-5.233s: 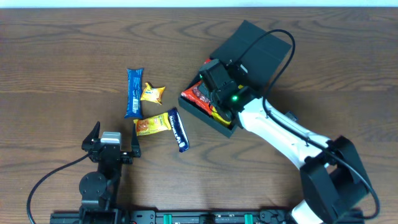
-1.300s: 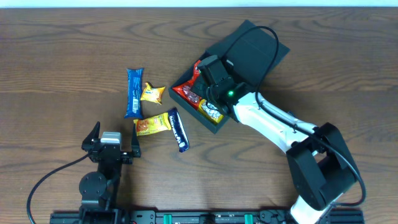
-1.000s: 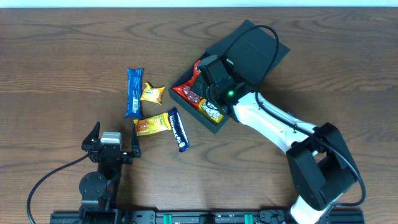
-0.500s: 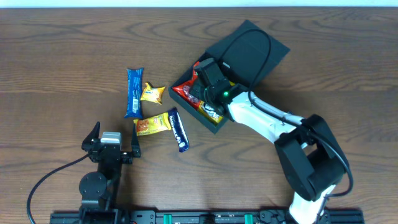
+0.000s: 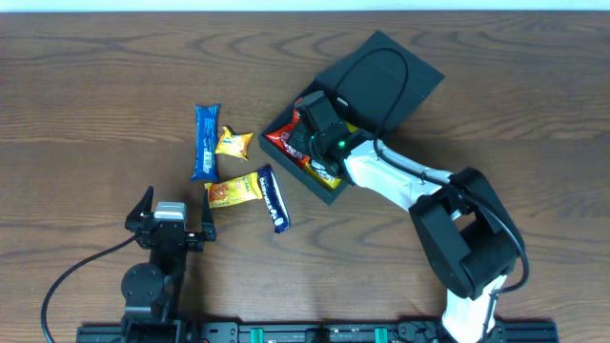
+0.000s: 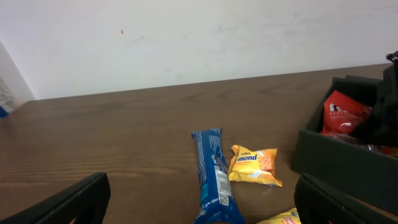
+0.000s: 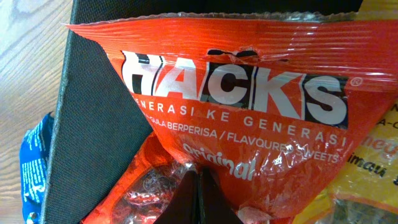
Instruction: Pack container
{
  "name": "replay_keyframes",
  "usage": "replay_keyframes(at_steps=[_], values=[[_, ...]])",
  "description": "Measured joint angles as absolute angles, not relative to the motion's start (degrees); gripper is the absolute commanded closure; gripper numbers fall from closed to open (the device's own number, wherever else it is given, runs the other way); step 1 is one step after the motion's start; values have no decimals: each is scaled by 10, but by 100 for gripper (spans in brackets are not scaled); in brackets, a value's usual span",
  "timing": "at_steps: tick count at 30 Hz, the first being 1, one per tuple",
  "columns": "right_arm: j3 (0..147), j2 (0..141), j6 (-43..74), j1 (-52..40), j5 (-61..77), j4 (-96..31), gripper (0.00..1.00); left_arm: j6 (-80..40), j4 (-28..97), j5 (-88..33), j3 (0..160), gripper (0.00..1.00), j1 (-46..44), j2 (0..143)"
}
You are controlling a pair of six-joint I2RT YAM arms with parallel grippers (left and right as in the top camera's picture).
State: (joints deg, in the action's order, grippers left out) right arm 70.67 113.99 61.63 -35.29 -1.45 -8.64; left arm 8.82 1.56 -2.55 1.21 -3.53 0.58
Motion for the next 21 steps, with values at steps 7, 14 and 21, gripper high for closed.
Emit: replay_keyframes(at_steps=[7,14,21], values=[[706,1126,594,-353,-13,-99,98,88,16,-25,12,5,-35,6],[704,1044,560,-355,-10,-176,98,88,16,-25,12,5,-35,6],[704,1009,548,-355,-13,-294,99,88,16,-25,12,5,-35,6]])
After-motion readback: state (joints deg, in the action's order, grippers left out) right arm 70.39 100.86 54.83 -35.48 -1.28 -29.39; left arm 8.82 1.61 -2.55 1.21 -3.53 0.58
